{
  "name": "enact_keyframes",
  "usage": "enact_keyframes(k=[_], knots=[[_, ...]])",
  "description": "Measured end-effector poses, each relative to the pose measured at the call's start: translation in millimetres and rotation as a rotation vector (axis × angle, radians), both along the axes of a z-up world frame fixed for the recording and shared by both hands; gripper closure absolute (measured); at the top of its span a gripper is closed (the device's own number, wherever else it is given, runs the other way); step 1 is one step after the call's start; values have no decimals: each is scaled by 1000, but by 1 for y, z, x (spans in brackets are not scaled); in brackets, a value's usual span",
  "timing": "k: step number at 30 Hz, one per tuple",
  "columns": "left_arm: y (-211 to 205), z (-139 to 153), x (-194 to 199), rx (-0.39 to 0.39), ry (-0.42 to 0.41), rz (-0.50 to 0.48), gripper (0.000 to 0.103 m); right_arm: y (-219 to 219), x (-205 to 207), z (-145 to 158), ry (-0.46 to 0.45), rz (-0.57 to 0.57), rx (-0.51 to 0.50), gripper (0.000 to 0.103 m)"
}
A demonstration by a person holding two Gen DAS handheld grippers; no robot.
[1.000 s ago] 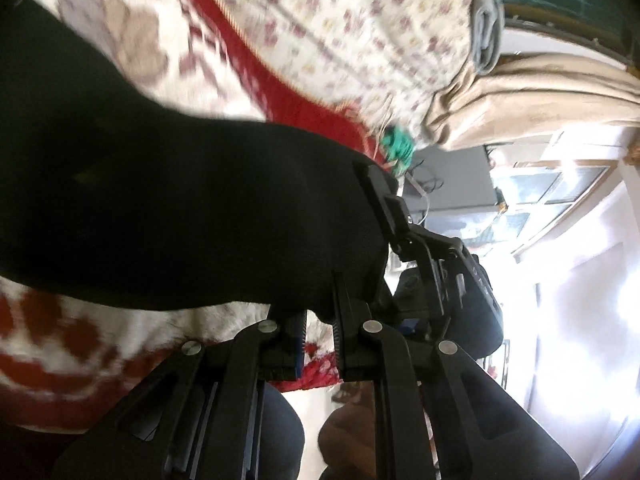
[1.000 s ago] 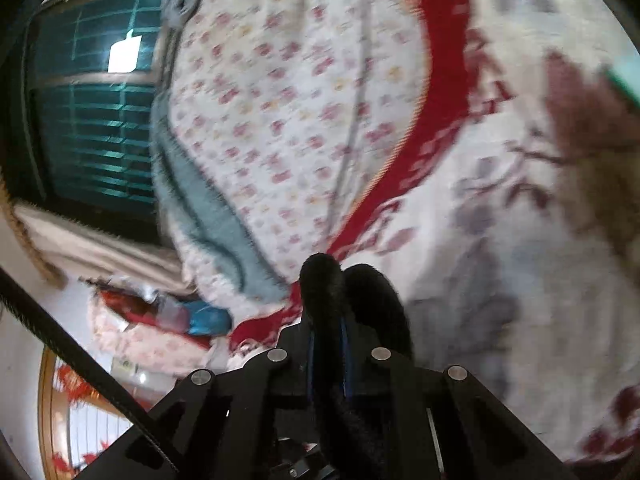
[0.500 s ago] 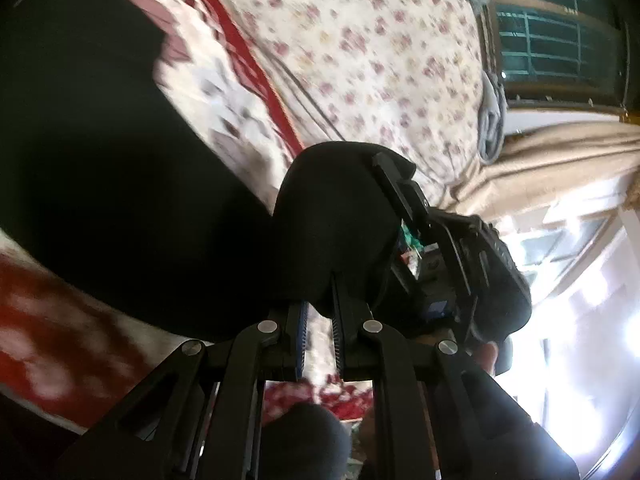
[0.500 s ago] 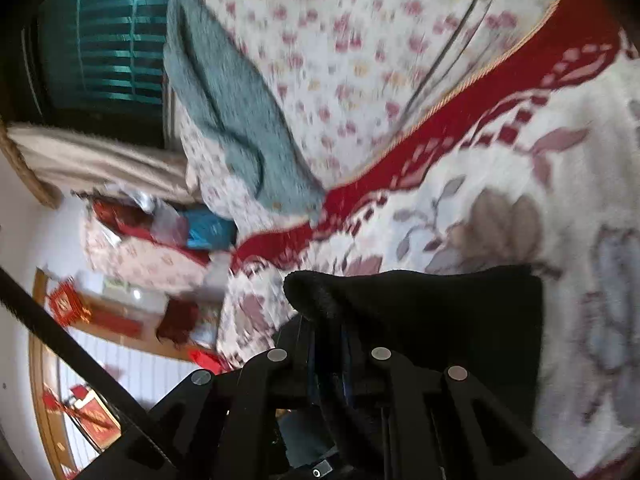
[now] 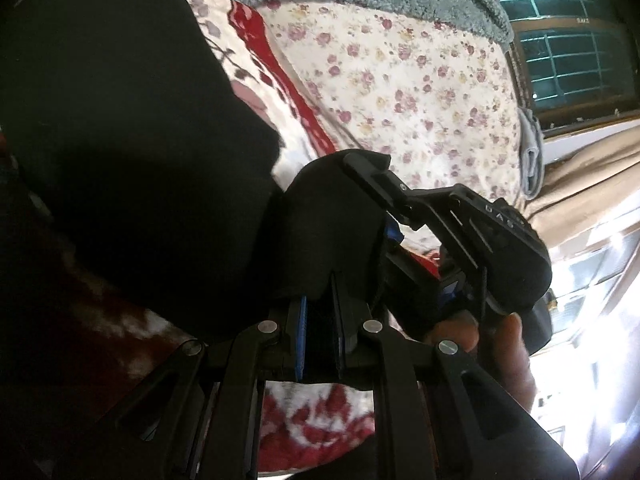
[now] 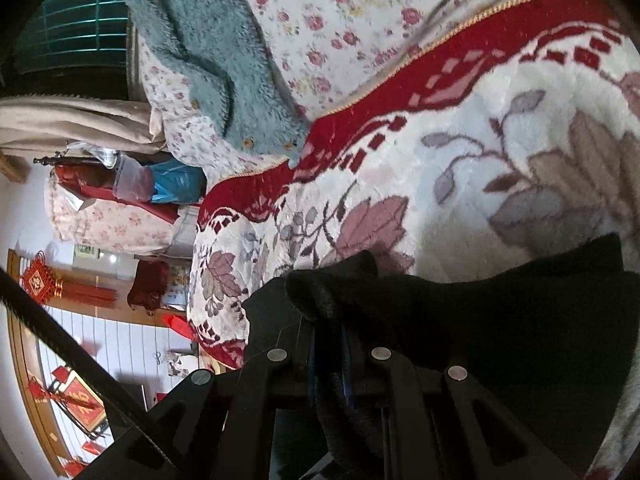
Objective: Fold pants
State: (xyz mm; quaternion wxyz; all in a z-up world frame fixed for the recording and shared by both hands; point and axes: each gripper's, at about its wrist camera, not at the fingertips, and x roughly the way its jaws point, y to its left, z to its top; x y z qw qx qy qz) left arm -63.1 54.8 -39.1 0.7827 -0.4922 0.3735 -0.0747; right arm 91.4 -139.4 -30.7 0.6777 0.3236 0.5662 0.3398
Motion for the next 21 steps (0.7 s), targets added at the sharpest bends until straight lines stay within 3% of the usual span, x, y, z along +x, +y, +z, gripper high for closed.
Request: enact_keyframes(k=[9,11,12,13,21], knots=[[-1,4,-7,152,33,10,93,15,0,-15,54,0,-6,92],[-2,3,-6,178,60,-9,90,21,0,-16,75,5,-37,81],[-4,3,-6,197,73,-19,90,23,0,-18,95,-1,-47,64],[-5,4,-6,215,79,-22,90,24,0,-19,110,-7,-40,55],[4,25,-15,345,56,0,89,46,-3,-8,78,83,-6,53]])
